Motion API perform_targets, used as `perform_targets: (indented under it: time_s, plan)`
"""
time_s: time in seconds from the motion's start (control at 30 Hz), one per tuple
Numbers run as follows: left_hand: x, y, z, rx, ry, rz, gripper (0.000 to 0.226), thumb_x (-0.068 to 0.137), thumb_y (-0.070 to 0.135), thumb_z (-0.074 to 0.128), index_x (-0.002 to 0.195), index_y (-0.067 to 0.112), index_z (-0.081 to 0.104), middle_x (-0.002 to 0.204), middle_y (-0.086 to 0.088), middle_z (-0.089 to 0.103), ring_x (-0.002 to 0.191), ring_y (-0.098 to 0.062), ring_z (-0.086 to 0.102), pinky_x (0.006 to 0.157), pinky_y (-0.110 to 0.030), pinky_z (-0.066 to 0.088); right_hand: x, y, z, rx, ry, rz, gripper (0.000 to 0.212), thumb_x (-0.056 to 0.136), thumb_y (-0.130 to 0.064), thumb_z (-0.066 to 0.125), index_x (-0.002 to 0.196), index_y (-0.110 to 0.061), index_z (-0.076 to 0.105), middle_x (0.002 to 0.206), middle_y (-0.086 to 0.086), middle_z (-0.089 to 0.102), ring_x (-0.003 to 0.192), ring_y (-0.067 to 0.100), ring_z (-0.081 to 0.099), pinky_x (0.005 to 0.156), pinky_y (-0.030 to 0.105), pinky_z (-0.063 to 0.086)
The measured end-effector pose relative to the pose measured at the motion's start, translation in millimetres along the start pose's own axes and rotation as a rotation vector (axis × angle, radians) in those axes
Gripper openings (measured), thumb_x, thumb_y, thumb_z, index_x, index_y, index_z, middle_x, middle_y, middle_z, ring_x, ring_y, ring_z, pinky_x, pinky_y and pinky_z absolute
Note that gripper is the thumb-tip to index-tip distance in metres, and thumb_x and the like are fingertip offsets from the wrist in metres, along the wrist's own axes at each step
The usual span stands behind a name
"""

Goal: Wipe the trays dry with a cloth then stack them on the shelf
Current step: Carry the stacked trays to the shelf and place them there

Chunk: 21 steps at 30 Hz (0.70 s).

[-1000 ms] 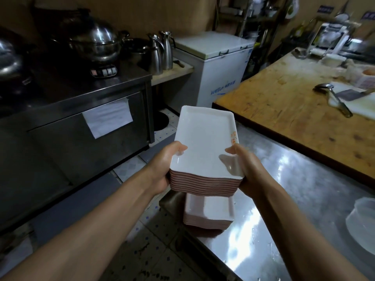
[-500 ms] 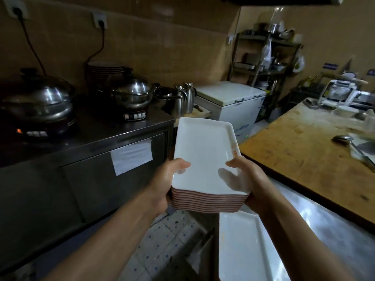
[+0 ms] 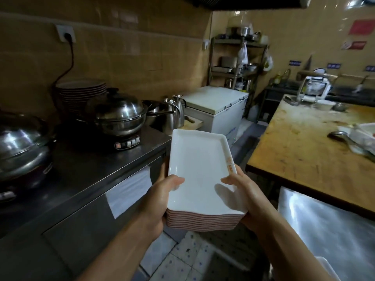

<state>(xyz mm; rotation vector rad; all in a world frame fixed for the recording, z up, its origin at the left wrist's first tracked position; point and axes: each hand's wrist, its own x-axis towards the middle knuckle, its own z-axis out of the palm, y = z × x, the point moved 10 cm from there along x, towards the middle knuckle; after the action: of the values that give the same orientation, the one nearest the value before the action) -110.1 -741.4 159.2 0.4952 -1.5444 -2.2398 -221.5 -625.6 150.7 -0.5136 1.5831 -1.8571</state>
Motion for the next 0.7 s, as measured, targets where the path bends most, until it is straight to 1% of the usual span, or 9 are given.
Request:
perform_targets:
  time_s: [0.07,0.13,0.23,0.33,0.4,0.47,0.53,0.63,0.7]
  plan:
    - [22,2,-5,-0.006,-0.030,-0.010,0.040,0.091,0.013,0.048,0.123,0.036,0.053,0.093,0.004,0.073,0.076,-0.015,0.071,0.052,-0.025,0.052,21,-1,2,-0.009,0.010,-0.010,0.049,0.085,-0.010,0.050,0.128,-0.033,0.049,0.118,0.004,0.061,0.104,0.030,0.061,0.073,0.035,0.054]
    - [49,3,-8,-0.009,-0.056,-0.019,0.041,0.090,0.010,0.047,0.124,0.033,0.054,0.097,0.002,0.073,0.080,-0.016,0.071,0.053,-0.024,0.052,44,-2,-1,-0.025,0.030,-0.014,0.050,0.085,-0.009,0.050,0.130,-0.031,0.047,0.122,0.005,0.060,0.108,0.031,0.059,0.085,0.041,0.053]
    - [100,3,-7,-0.007,-0.088,-0.028,0.039,0.090,0.007,0.046,0.122,0.027,0.055,0.091,0.002,0.074,0.074,-0.013,0.071,0.051,-0.022,0.051,86,-8,-12,-0.017,0.059,-0.018,0.049,0.085,-0.006,0.047,0.129,-0.030,0.049,0.122,0.006,0.060,0.112,0.032,0.056,0.097,0.047,0.048]
    - [162,0,-1,-0.010,-0.119,-0.042,0.039,0.090,0.008,0.046,0.122,0.028,0.055,0.095,-0.001,0.073,0.079,-0.016,0.071,0.055,-0.025,0.053,138,-16,-34,-0.054,0.104,-0.035,0.044,0.086,-0.008,0.048,0.123,-0.031,0.050,0.118,0.006,0.061,0.110,0.033,0.057,0.096,0.048,0.049]
    - [207,1,7,-0.016,-0.141,-0.047,0.042,0.089,0.008,0.047,0.126,0.026,0.053,0.102,-0.004,0.072,0.085,-0.020,0.070,0.058,-0.027,0.054,177,-26,-50,-0.074,0.127,-0.055,0.042,0.086,-0.009,0.049,0.121,-0.033,0.051,0.113,0.004,0.063,0.107,0.032,0.059,0.090,0.046,0.052]
    - [254,6,15,-0.023,-0.156,-0.049,0.042,0.088,0.007,0.047,0.127,0.020,0.053,0.099,-0.004,0.073,0.083,-0.018,0.071,0.058,-0.025,0.054,218,-40,-66,-0.050,0.141,-0.072,0.041,0.085,-0.009,0.049,0.116,-0.034,0.055,0.105,0.001,0.068,0.101,0.030,0.063,0.080,0.041,0.054]
    - [295,12,23,-0.036,-0.164,-0.046,0.040,0.088,0.006,0.047,0.126,0.016,0.055,0.095,-0.003,0.073,0.079,-0.016,0.071,0.056,-0.022,0.054,254,-53,-77,-0.047,0.143,-0.076,0.040,0.084,-0.009,0.049,0.116,-0.033,0.056,0.107,0.004,0.068,0.100,0.031,0.063,0.076,0.041,0.054]
    - [354,22,34,-0.038,-0.197,-0.055,0.037,0.088,0.008,0.047,0.123,0.012,0.056,0.093,-0.004,0.074,0.078,-0.017,0.071,0.055,-0.022,0.054,305,-71,-92,-0.036,0.163,-0.090,0.042,0.083,-0.010,0.049,0.119,-0.031,0.055,0.110,0.007,0.066,0.101,0.033,0.063,0.078,0.044,0.053]
    - [390,28,40,-0.044,-0.216,-0.059,0.036,0.088,0.008,0.047,0.122,0.012,0.056,0.093,-0.004,0.074,0.078,-0.017,0.071,0.055,-0.022,0.054,337,-80,-103,-0.026,0.178,-0.092,0.044,0.083,-0.009,0.049,0.123,-0.029,0.053,0.114,0.008,0.064,0.104,0.034,0.061,0.087,0.050,0.051]
